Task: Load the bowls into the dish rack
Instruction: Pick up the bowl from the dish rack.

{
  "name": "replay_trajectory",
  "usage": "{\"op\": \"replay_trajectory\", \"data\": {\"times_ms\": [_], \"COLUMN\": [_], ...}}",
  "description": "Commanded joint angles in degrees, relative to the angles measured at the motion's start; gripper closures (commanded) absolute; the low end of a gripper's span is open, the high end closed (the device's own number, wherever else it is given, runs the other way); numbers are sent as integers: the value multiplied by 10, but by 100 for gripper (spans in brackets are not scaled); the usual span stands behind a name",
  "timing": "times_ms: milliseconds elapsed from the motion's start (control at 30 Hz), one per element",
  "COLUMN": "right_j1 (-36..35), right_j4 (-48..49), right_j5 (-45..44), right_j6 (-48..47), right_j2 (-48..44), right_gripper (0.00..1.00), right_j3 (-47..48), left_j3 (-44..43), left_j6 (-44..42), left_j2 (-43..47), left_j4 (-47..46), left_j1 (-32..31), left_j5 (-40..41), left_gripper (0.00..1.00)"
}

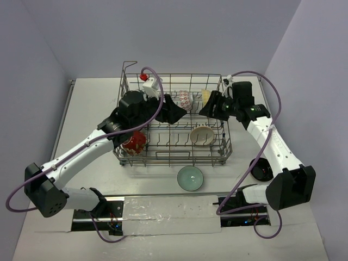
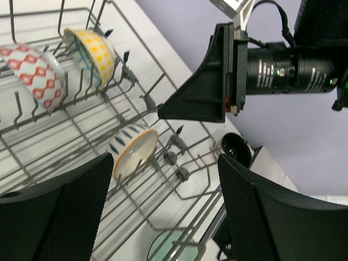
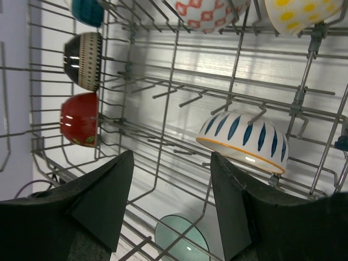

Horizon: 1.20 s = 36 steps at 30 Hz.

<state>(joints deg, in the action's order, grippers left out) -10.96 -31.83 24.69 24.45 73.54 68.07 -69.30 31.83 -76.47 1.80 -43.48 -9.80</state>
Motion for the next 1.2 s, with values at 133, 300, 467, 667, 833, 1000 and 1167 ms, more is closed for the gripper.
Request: {"op": "replay_trajectory", "data": {"times_ms": [133, 300, 467, 667, 833, 1000, 1167], "right_j1": [-24, -28, -35, -38, -38, -39, -39], "right_j4": [-42, -59, -63, -49, -26, -9, 0], "right_j5": [-75, -132, -161, -152, -161, -174, -166], "right_j6": [-49, -67, -71, -79, -80, -84, -91], "right_j2": [24, 26, 42, 74, 98, 112, 124], "right_gripper": [36, 38, 42, 47, 47, 47, 46], "right_j3": [37, 22, 12, -2, -19, -31, -26], "left_j3": [49, 68, 79, 101, 108, 109, 112], "left_j6": [5, 29, 18, 12, 10, 10, 10], "left_j2": [31, 8, 1, 13, 21, 25, 25], "left_j4": [-12, -59, -55, -55, -55, -57, -58], "left_j1": [33, 36, 39, 45, 44, 44, 44], "left_j5": [-143, -192, -188, -191, -194, -200, -199], "left_gripper": [17, 14, 14, 14, 13, 13, 13]}}
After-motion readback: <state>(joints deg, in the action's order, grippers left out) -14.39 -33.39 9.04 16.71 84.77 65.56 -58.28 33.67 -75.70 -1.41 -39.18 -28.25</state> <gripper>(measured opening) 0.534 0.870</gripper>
